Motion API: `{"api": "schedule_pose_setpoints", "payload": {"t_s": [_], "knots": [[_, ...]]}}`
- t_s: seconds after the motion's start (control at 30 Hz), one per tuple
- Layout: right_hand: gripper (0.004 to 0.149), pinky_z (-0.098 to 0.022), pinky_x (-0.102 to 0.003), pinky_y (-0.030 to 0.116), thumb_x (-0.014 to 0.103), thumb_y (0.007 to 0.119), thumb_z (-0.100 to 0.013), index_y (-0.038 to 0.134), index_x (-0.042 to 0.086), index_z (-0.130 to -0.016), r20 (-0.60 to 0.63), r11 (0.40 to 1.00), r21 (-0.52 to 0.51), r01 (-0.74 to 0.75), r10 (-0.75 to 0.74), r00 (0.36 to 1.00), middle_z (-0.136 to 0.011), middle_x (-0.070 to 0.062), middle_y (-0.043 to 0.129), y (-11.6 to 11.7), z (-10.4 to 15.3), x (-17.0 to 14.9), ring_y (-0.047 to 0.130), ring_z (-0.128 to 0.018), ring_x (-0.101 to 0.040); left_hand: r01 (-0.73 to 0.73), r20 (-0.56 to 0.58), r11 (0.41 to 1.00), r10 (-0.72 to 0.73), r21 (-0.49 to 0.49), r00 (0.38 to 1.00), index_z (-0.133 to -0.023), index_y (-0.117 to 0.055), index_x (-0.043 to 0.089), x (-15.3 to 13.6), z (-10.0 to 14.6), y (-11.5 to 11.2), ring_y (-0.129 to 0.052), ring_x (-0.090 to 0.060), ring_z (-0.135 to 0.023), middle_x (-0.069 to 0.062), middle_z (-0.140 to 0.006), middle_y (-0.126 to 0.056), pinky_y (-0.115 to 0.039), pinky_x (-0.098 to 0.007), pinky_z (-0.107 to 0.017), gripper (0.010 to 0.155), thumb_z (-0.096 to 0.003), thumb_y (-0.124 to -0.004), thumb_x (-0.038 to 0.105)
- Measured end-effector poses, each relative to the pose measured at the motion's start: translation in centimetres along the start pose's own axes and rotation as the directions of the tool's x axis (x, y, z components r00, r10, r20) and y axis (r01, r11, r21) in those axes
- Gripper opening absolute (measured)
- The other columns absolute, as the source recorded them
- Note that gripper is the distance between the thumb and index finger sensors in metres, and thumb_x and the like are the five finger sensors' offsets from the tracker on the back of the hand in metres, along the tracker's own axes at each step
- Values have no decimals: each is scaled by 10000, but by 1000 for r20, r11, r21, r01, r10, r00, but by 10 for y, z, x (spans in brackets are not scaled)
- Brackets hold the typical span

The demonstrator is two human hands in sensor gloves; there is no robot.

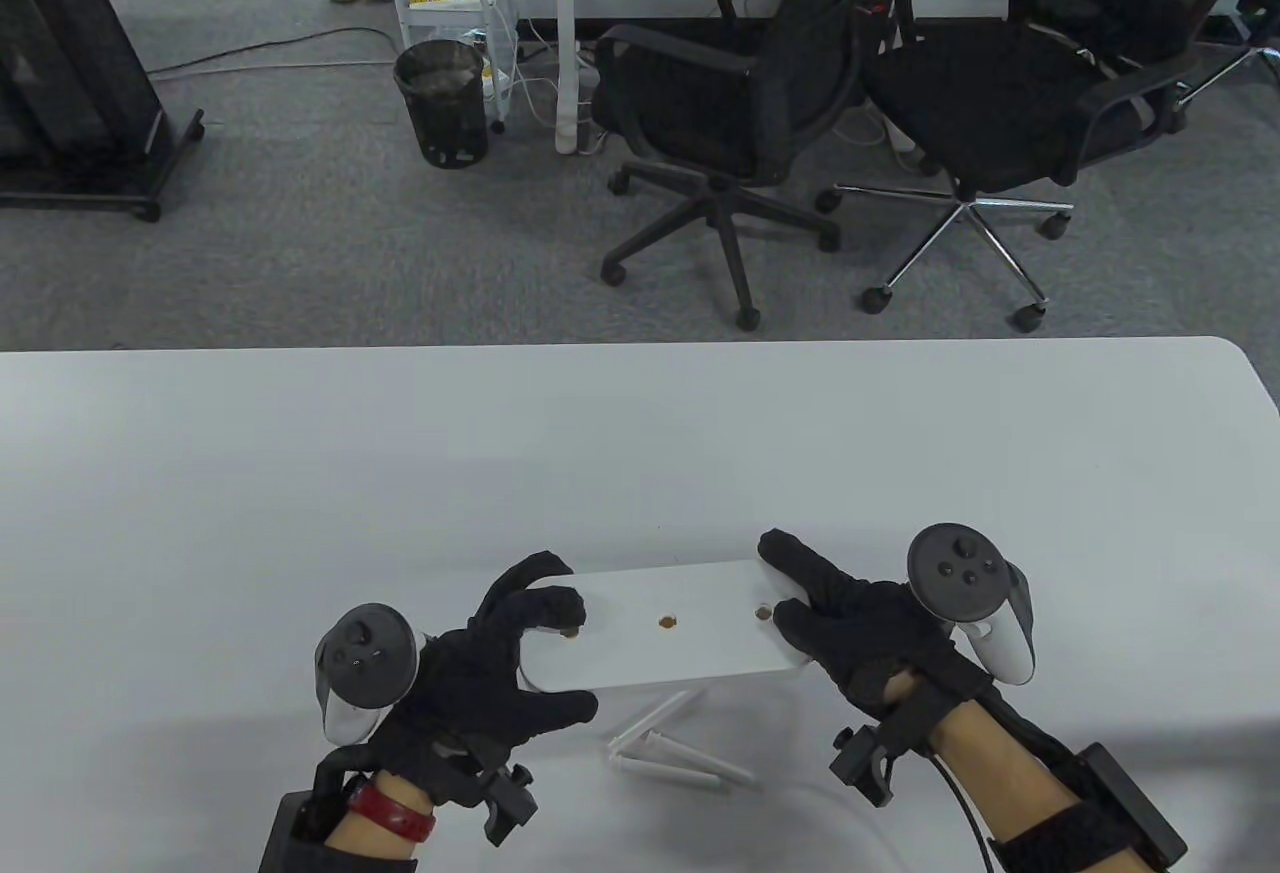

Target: Fit Hanoi Tower parts together into a complete Hanoi Tower

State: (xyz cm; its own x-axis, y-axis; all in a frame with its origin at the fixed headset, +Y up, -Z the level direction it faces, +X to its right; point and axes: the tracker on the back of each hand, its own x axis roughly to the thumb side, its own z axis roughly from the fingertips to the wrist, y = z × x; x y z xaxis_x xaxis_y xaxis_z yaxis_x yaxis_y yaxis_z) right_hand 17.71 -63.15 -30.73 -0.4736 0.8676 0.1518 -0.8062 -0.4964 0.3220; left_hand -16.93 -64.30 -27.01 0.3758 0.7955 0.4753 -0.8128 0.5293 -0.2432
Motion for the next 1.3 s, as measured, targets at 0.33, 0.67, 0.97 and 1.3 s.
{"api": "schedule_pose_setpoints", "payload": {"t_s": [0.33,0.67,0.97,1.3], "knots": [[678,-609,-643,621,421,708,-417,442,271,-1023,7,988,-63,-142,143,990,-860,-315,693,-6,10,7,837,-596,-400,417,-86,878,-446,-237,891,-1100,-227,104,24,-16,-12,-775,-450,-909,-205,-1138,-369,-745,-518,-677,1229,-295,-1026,577],[803,-673,-709,425,491,706,-406,318,197,-1045,-27,870,-121,-478,478,878,-1085,-324,352,-18,39,21,494,-946,-578,454,-26,885,-458,-101,888,-1108,-387,71,11,-22,-14,-868,-409,-841,-224,-1092,-500,-822,-487,-620,1230,-239,-1043,643],[854,-700,-704,335,524,693,-401,267,165,-1048,-196,431,-205,-879,862,468,-1131,-256,249,-10,87,7,278,-1012,-561,403,-146,914,-405,-47,903,-1103,-385,67,-25,-21,-5,-867,-409,-840,-227,-1086,-501,-820,-488,-620,1228,-241,-1039,647],[859,-704,-704,305,528,690,-400,257,168,-1049,-269,366,-206,-908,870,412,-1135,-244,239,-3,112,-25,234,-1017,-552,423,-236,904,-424,-60,874,-1098,-377,63,-63,-21,-16,-860,-411,-840,-231,-1079,-499,-815,-490,-619,1224,-245,-1032,649]]}}
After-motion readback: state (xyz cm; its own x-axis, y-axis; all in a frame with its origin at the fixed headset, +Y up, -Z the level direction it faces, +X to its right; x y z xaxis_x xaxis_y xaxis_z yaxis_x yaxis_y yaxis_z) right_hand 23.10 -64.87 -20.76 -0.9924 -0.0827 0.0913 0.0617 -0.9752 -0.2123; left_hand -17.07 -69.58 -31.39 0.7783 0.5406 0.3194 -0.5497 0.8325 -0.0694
